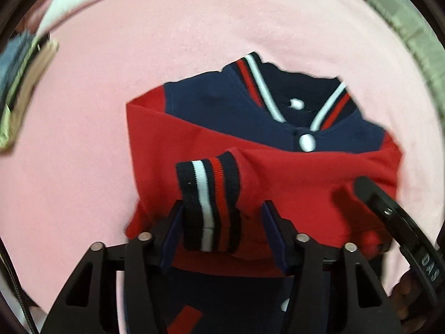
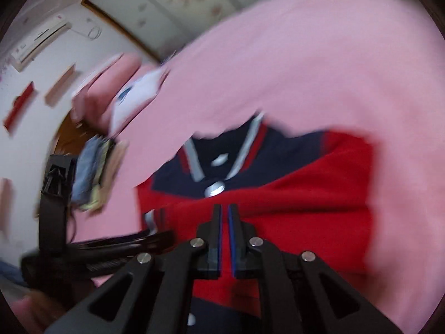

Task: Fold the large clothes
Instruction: 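Lay the red sleeve across the jacket over the first sleeve with the right gripper, then release the sleeves and withdraw both grippers from the jacket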

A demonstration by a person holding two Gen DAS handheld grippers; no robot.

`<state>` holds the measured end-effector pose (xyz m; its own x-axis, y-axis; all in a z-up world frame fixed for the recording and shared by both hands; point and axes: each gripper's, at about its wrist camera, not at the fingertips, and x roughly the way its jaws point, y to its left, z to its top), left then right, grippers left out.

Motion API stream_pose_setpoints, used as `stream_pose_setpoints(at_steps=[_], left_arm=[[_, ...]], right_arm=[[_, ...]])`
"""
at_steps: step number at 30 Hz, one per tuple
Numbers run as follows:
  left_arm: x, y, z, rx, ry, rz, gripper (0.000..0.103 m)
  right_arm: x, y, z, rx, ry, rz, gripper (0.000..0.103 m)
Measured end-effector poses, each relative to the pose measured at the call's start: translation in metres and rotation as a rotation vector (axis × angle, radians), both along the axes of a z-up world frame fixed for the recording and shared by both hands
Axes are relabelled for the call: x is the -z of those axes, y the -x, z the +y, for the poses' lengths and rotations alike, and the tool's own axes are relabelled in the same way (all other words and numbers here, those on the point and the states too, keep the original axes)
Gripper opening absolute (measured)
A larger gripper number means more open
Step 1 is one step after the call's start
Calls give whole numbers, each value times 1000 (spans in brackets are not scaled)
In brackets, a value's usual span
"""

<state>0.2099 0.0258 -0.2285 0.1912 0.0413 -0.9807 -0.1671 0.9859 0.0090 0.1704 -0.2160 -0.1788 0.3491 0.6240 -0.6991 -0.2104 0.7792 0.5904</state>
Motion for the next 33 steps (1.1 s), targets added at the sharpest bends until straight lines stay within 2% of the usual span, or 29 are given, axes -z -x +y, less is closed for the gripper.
stream_pose_setpoints(at_steps=[1,2,3,5,11,13,14,15,16,19,21,24,26,27,28,31,33], left_arm=[[4,5,-1,3,-26,18,50],[8,4,0,3,-24,28,50],[10,2,3,-13,4,31,50],[10,0,6,-30,29,35,50],[12,6,19,-26,71,9,52],[12,9,19,-32,76,-5,52],[12,10,20,-34,79,-10,52],[10,11,20,-39,83,-15,52],[8,12,20,-44,87,-15,52],[11,34,30,-52,101,-8,52],[15,44,28,-52,99,16,52],[16,52,30,-41,100,19,52],[24,43,24,-28,106,22,52],[24,44,25,-27,111,23,53],[25,44,26,-30,121,23,53],[29,45,31,-48,151,24,54],[29,47,38,-49,153,24,54]], right_arm=[[9,-6,6,-12,29,50,6],[20,-14,14,-2,136,88,0],[24,-17,17,2,182,93,0],[26,-22,4,64,139,75,0],[18,-21,-73,378,243,1,0],[12,-16,-84,414,243,-28,0],[7,-14,-84,419,263,-40,0],[2,-12,-82,405,284,-51,6],[-4,-10,-76,361,275,-62,6],[-11,-8,-64,183,65,-16,6],[-10,-3,-45,75,-12,33,6],[6,6,-16,-24,27,112,6],[17,11,-14,-23,89,155,5],[22,12,-16,-2,112,174,0],[24,13,-23,28,108,181,0],[26,9,-47,127,114,173,0],[20,11,-67,198,171,155,0]])
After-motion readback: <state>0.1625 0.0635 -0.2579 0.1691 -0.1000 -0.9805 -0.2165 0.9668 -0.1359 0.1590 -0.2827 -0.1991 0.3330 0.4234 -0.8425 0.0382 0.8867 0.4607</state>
